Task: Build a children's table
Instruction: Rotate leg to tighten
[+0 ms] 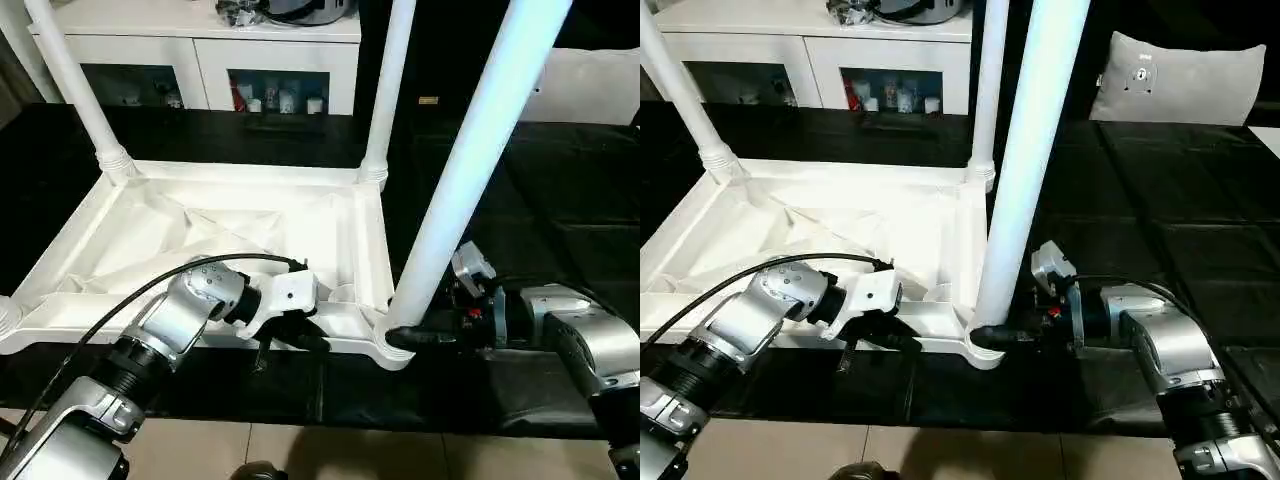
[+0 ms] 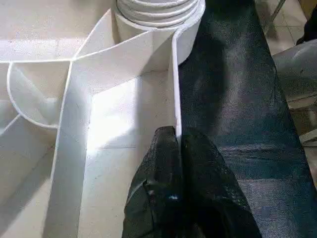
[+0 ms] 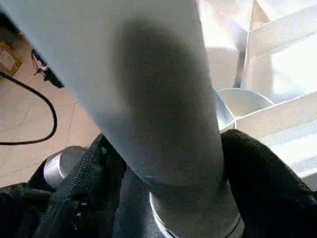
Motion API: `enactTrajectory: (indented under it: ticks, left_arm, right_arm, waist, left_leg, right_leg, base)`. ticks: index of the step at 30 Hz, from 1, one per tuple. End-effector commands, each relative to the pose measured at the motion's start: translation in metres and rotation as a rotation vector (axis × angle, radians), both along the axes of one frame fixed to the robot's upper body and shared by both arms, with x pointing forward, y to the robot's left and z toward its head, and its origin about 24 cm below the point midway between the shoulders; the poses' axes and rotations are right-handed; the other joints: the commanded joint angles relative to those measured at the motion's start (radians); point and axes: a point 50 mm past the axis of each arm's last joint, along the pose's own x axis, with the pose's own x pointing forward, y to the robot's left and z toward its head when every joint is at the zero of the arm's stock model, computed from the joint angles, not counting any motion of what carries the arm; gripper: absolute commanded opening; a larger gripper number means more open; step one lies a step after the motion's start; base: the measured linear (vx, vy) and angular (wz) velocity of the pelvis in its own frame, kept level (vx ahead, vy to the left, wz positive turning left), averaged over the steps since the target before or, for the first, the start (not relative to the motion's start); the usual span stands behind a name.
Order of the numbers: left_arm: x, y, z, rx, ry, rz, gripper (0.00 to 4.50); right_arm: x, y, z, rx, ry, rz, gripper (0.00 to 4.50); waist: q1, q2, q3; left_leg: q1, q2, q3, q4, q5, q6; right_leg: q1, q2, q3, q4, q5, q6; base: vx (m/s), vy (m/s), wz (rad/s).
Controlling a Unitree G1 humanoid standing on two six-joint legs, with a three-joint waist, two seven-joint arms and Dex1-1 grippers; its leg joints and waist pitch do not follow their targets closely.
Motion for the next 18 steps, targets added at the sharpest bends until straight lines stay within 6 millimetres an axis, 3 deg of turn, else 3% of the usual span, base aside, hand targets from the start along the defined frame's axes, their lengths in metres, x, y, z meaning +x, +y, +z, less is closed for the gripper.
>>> enactTrajectory:
  ticks: [1,7,12,14,16,17,18]
  left_arm:
    - [-0.005,-0.005,0.000,0.025,0.002,-0.076,0.00]
    - [-0.006,-0.007,-0.002,-0.003,0.017,-0.040,0.00]
    - [-0.003,-0.012,-0.005,-0.018,0.036,0.067,0.00]
    - [0.005,-0.023,-0.004,-0.064,0.038,0.196,0.00]
    - [0.008,-0.026,-0.003,-0.079,0.040,0.238,0.00]
    - [0.017,-0.035,-0.004,-0.078,0.039,0.377,0.00]
    - [0.021,-0.038,-0.004,-0.077,0.028,0.422,0.00]
  right_arm:
    - [-0.003,0.001,0.003,0.016,0.004,0.030,2.82]
    - [-0.007,0.007,0.003,0.051,0.008,0.024,2.43]
    - [-0.002,0.018,0.001,0.084,0.003,-0.084,2.27]
    - [0.015,0.024,-0.005,0.031,-0.025,-0.274,2.24]
    - [0.020,0.026,-0.007,0.015,-0.031,-0.337,2.19]
    - [0.036,0.028,-0.012,-0.023,-0.025,-0.525,2.19]
    - [0.042,0.028,-0.014,-0.040,-0.022,-0.594,2.16]
  waist:
    - [-0.004,-0.009,-0.062]
    - [-0.002,-0.011,-0.059]
    - [-0.012,-0.012,-0.056]
    - [-0.019,-0.009,-0.052]
    - [-0.031,-0.011,-0.051]
    - [-0.046,-0.012,-0.051]
    - [-0.053,-0.010,-0.050]
  left_leg:
    - [0.015,0.111,-0.050,-0.078,-0.190,0.032]
    - [0.016,0.112,-0.050,-0.079,-0.207,0.026]
    - [0.015,0.109,-0.054,-0.082,-0.229,0.012]
    - [0.023,0.103,-0.056,-0.081,-0.258,-0.008]
    - [0.020,0.100,-0.062,-0.082,-0.281,-0.019]
    - [0.021,0.100,-0.062,-0.082,-0.286,-0.024]
    - [0.020,0.099,-0.063,-0.083,-0.290,-0.028]
  right_leg:
    - [0.047,-0.100,0.071,-0.074,-0.311,-0.199]
    - [0.045,-0.103,0.072,-0.079,-0.349,-0.189]
    - [0.046,-0.104,0.071,-0.084,-0.402,-0.175]
    - [0.040,-0.105,0.069,-0.097,-0.486,-0.152]
    - [0.042,-0.105,0.063,-0.104,-0.552,-0.124]
    - [0.041,-0.103,0.062,-0.104,-0.556,-0.118]
    - [0.038,-0.100,0.060,-0.105,-0.554,-0.120]
  base:
    - [0.000,0.000,0.00]
    - [0.000,0.000,0.00]
    - [0.000,0.000,0.00]
    - [0.000,0.000,0.00]
    - [0.000,0.000,0.00]
    - [0.000,0.000,0.00]
    - [0.000,0.000,0.00]
